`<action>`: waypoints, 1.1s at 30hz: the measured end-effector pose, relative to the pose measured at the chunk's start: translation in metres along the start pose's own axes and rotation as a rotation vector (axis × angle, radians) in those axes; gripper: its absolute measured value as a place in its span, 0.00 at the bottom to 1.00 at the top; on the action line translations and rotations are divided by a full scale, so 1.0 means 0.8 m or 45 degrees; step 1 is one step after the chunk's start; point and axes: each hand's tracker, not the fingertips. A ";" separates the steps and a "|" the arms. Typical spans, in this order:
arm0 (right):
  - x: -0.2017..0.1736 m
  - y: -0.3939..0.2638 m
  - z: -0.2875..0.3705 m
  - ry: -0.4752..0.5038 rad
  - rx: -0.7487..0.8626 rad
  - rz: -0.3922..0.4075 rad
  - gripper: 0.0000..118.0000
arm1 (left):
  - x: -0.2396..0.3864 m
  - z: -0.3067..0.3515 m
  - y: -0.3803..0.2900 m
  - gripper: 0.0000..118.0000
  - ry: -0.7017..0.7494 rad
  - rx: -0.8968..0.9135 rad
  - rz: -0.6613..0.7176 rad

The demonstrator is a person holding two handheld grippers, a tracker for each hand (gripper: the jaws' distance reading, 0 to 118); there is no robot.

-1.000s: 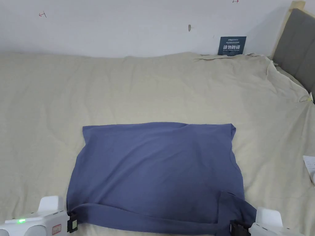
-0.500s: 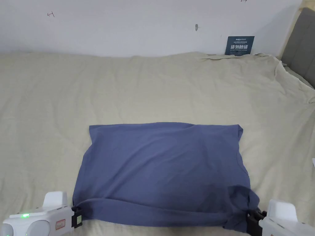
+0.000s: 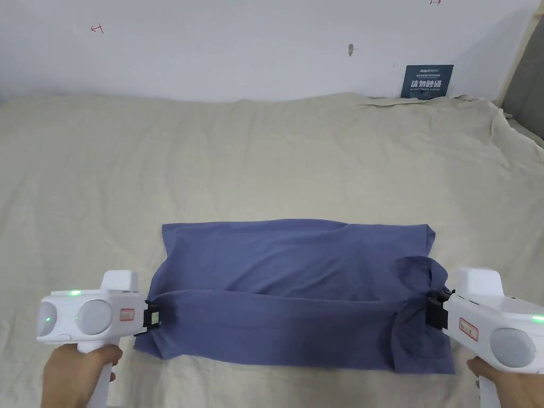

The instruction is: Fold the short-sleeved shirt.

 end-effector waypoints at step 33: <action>-0.033 0.035 0.127 -0.031 0.403 0.041 0.77 | 0.048 0.118 0.015 0.99 0.087 0.473 -0.118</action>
